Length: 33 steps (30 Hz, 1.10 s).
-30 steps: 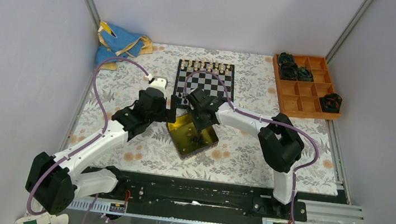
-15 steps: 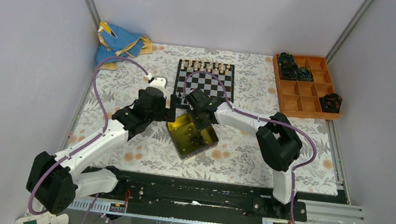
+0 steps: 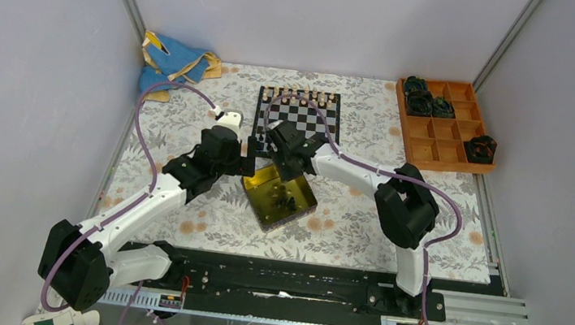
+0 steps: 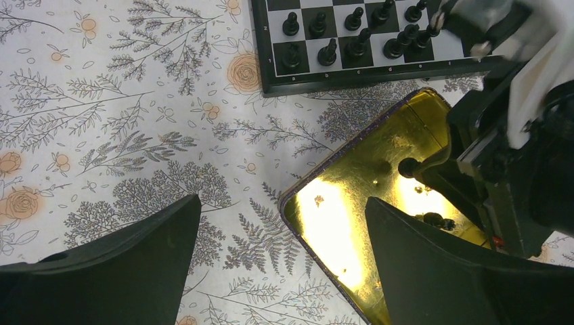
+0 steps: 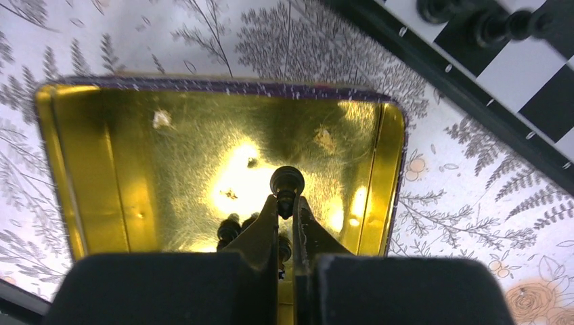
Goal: Set up the chess pieces on the board
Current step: Pick up the chess piece from the storage box, then place the chess piece on the chessboard.
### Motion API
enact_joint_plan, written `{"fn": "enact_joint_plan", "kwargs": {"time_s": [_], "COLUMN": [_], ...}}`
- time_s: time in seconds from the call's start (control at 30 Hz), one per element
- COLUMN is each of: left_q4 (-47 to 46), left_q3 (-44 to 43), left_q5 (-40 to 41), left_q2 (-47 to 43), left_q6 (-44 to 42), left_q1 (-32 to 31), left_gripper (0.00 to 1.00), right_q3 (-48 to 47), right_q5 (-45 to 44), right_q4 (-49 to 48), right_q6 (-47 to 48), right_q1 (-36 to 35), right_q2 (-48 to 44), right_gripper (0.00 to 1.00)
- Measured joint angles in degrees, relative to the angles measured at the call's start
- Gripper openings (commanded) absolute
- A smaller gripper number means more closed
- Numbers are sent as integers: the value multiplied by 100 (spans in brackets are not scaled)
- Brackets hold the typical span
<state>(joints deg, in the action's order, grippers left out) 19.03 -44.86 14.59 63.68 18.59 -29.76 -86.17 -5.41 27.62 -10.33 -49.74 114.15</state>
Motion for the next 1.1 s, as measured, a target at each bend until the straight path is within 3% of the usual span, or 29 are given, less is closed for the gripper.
{"fn": "enact_joint_plan", "kwargs": {"time_s": [0.23,0.7,1.1], "left_q4": [0,-2,-15], "left_q3": [0,0,11], "left_q5": [-2,-15,-28], "left_q2": [0,0,-2], "left_q6": [-15,-17,-17], "left_q1": [24,24,24], "left_gripper": [99,99,99], "right_q3": [-605,-1447,-1982], "right_q5": [-155,-656,-686], "right_q4": [35,256,651], "right_q6": [22,90,83], "right_q1": [173,1180,1381], "right_q2": [-50,-42,835], "right_gripper": [0,0,0]}}
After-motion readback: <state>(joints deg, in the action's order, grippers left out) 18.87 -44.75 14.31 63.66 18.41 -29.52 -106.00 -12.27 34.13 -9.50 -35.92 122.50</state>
